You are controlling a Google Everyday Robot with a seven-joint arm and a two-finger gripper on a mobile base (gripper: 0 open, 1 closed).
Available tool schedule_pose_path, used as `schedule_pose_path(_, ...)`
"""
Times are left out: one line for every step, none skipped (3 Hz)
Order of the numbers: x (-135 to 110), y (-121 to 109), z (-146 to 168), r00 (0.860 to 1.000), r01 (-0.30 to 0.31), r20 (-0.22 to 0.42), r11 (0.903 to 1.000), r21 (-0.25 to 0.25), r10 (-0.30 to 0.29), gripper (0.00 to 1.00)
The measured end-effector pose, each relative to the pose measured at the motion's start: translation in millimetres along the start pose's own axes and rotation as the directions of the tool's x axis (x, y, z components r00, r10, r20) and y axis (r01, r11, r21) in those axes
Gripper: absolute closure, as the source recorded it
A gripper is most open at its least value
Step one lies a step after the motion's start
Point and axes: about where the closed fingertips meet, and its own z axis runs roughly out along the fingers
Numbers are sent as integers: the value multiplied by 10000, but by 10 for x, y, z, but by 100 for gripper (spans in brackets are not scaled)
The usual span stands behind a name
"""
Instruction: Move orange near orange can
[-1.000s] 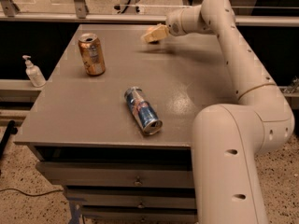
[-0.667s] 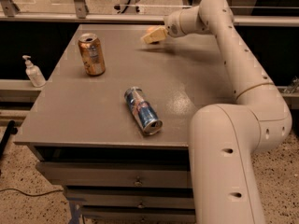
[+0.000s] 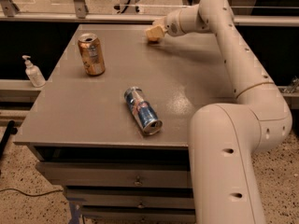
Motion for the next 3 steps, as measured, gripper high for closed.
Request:
schedule_pose_path(-123,233,-54,9997,224,57,9977,-642,-221,84)
schedule_pose_path(-318,672,-90,9983,374,507,9824,-1828,-286,100)
schedule_pose_path(-424,1230,-76,9940,563,1073,9440,-3252,-223,100)
